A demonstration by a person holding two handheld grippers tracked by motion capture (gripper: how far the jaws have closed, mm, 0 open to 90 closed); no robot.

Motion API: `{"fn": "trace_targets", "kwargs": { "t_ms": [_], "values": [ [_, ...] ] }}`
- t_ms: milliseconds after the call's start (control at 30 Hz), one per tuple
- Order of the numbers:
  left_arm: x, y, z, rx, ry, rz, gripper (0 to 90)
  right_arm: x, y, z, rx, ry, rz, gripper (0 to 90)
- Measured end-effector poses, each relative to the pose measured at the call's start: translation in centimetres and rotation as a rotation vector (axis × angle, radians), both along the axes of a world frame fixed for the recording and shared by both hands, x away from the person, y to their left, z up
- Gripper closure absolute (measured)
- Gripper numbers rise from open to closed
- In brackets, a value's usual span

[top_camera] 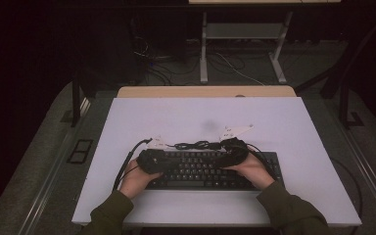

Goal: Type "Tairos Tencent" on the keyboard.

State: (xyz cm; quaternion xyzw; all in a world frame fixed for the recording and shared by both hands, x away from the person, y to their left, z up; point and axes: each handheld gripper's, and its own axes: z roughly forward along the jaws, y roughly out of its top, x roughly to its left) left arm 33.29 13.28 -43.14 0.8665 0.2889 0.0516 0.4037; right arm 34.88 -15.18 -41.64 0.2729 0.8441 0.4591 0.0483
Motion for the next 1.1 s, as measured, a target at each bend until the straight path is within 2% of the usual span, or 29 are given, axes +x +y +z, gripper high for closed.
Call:
{"fn": "trace_targets", "kwargs": {
  "t_ms": [533,1100],
  "values": [
    [0.06,0.03,-0.16,0.014,0.006,-0.010,89.5,0.01,0.00,0.00,-0.001,-0.002,-0.002,37.4],
    [-0.11,0.39,0.48,-0.031,-0.008,0.012,89.4,0.02,0.04,-0.03,-0.002,-0.001,-0.003,37.5]
  ]
}}
